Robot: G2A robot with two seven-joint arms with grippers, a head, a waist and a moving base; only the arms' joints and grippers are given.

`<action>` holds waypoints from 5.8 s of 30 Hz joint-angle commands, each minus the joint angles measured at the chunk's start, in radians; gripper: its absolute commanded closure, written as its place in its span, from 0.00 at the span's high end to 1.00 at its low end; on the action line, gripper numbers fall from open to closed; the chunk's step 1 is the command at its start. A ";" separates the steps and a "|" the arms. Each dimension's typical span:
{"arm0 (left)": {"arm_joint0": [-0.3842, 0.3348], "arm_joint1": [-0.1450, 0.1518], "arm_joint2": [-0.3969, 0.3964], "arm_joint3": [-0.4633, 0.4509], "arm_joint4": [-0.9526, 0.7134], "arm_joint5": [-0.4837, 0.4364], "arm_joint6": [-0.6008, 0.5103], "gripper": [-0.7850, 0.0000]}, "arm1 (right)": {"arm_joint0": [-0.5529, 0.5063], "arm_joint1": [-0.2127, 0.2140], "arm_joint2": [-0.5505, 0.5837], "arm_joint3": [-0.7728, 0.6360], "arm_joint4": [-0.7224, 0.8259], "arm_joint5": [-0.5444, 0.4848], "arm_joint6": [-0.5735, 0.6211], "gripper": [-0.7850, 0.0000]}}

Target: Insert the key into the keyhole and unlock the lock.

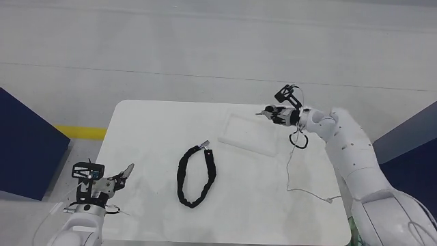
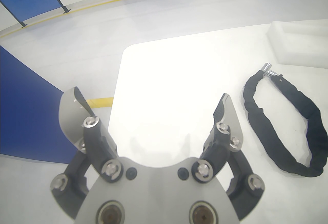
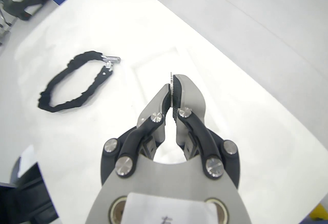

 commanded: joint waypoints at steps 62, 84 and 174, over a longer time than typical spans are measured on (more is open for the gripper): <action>-0.298 0.002 0.143 0.018 0.099 -0.244 -0.277 1.00 | -0.931 0.243 0.678 -0.993 1.266 0.508 0.971 0.00; -0.983 -0.114 0.610 0.758 -0.134 -0.544 -0.621 1.00 | -0.931 0.243 0.678 -0.993 1.266 0.508 0.971 0.00; -1.307 -0.424 0.959 1.518 -0.250 -0.550 -0.596 0.00 | -0.931 0.243 0.678 -0.993 1.266 0.508 0.971 0.00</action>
